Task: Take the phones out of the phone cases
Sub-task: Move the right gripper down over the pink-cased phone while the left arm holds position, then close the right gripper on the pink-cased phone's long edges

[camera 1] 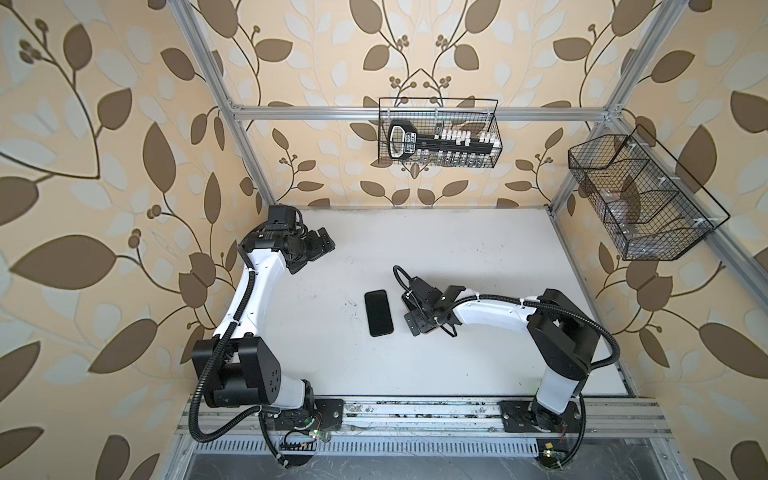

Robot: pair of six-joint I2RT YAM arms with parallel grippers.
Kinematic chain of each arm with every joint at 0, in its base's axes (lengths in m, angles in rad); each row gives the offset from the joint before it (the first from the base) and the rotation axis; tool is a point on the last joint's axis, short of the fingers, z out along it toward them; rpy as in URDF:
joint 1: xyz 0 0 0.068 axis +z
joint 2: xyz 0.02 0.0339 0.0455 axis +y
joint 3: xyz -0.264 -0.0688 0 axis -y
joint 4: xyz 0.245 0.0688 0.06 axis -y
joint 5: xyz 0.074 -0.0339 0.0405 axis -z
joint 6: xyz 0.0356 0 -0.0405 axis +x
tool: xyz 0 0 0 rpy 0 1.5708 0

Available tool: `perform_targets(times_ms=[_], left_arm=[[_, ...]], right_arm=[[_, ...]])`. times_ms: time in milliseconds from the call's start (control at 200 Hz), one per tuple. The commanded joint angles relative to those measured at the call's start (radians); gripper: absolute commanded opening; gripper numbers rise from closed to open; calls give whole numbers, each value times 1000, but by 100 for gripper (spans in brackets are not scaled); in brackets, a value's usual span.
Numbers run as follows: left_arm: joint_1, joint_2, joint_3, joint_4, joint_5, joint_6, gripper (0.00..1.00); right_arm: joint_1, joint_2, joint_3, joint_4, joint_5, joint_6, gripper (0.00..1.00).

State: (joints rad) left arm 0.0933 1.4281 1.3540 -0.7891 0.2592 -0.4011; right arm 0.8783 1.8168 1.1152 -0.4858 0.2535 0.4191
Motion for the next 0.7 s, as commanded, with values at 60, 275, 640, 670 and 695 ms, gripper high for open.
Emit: perform_targets(times_ms=[60, 275, 640, 670, 695], left_arm=[[13, -18, -4, 7, 15, -8, 99], [14, -17, -6, 7, 22, -10, 99], [21, -15, -6, 10, 31, -13, 99], [22, -15, -6, 11, 32, -13, 99], [22, -15, -8, 11, 33, -13, 99]], right_arm=[[-11, 33, 41, -5, -5, -5, 98], [-18, 71, 87, -32, -11, -33, 96], [-37, 107, 109, -62, -13, -37, 93], [-36, 107, 109, -64, -11, -37, 93], [-36, 108, 108, -66, -11, -36, 93]])
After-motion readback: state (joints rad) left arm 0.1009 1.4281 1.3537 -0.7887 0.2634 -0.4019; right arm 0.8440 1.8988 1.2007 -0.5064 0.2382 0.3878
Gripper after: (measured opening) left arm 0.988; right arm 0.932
